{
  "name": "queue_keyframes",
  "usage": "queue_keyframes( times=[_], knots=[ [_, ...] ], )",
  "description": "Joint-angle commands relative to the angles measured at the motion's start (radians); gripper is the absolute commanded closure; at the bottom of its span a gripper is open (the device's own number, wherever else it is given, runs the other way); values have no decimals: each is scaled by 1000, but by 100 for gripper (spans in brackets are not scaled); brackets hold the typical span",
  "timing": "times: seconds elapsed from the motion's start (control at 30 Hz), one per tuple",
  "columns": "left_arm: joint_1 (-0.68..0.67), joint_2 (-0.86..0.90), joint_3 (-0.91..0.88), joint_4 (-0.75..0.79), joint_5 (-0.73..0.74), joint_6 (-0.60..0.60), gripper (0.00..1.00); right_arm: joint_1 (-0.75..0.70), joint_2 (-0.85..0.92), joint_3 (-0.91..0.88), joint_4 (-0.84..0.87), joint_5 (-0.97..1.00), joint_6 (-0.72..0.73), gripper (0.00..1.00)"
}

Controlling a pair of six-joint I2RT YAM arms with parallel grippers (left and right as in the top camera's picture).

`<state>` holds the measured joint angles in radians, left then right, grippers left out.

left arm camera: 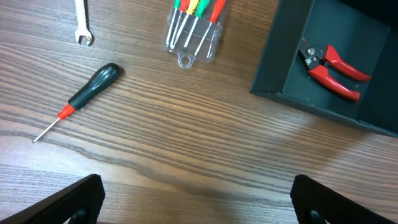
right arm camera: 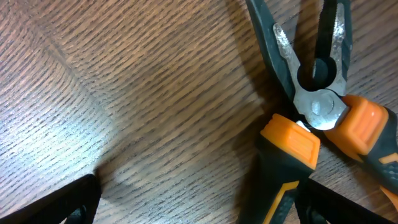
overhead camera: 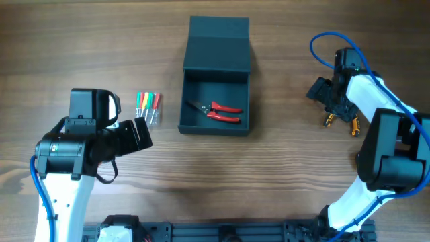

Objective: Pack container
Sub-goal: 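Move the right gripper over the orange-black pliers, then grasp the orange-black pliers with the right gripper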

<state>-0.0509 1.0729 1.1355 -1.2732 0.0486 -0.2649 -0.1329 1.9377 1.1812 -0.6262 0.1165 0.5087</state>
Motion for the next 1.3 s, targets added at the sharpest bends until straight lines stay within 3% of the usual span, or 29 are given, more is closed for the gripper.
queue_keyframes(
  times=[0.0,0.13,0.23,0.4,0.47,0.63,0.7,1.0,1.27],
  knots=[
    [-3,-14,18,1,-16,-5,0,-10,86,-12,8,-68,38,1],
    [-3,-14,18,1,-16,-5,0,-13,104,-12,9,-100,48,6],
    [-3,-14,18,1,-16,-5,0,-13,104,-12,8,-104,48,29],
    [-3,-14,18,0,-16,-5,0,-12,104,-12,2,-108,41,56],
    [-3,-14,18,0,-16,-5,0,-12,104,-12,2,-108,41,62],
    [-3,-14,18,0,-16,-5,0,-12,104,-12,2,-108,40,89],
    [-3,-14,18,0,-16,-5,0,-12,104,-12,1,-108,41,96],
    [-3,-14,18,1,-16,-5,0,-11,101,-10,2,-119,-40,96],
    [-3,-14,18,16,-17,-5,0,32,7,98,-156,-122,-181,96]
  ],
)
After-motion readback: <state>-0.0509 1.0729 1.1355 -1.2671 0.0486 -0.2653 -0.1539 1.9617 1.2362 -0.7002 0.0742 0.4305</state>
